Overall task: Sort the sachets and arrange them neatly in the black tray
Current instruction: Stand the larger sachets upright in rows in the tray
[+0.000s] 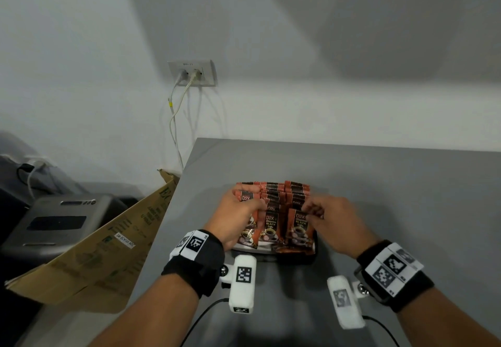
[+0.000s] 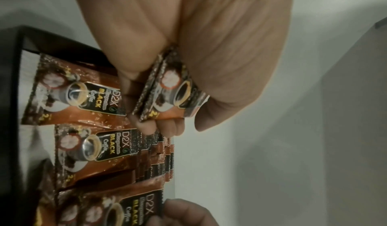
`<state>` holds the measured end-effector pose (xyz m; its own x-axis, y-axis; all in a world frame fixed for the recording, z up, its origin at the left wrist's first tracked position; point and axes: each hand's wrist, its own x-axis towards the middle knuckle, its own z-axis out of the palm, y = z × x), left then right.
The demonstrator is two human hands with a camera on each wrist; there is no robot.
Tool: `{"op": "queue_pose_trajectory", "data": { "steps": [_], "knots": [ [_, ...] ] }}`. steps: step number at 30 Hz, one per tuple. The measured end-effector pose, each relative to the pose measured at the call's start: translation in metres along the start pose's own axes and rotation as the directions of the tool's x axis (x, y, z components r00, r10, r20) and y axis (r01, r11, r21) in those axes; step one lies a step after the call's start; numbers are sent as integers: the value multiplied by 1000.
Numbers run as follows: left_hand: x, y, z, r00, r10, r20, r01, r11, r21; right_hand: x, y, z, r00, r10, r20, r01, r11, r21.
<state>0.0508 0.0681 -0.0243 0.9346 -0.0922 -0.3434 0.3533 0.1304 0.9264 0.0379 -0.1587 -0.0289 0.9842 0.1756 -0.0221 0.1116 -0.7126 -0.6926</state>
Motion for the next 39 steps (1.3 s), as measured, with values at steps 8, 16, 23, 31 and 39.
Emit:
{"op": "queue_pose_trajectory", "data": {
  "steps": [8,16,23,31,39],
  "knots": [
    [-3,-1,-4,999,-37,-5,37,999,-36,0,11,20,998,-51,41,60,966,-252],
    [-2,-4,-8,995,-104,5,104,991,-89,-2,25,27,994,-110,-12,102,953,-284],
    [-7,3,4,986,72,151,-81,995,58,0,-16,2,978,-99,-182,113,991,71],
    [-7,13,-2,993,110,35,-113,991,72,21,-55,-14,996,-32,-81,50,971,235],
    [-3,6,-30,987,3,-161,-9,999,-39,30,-44,21,979,-24,203,56,987,-150]
  ]
}}
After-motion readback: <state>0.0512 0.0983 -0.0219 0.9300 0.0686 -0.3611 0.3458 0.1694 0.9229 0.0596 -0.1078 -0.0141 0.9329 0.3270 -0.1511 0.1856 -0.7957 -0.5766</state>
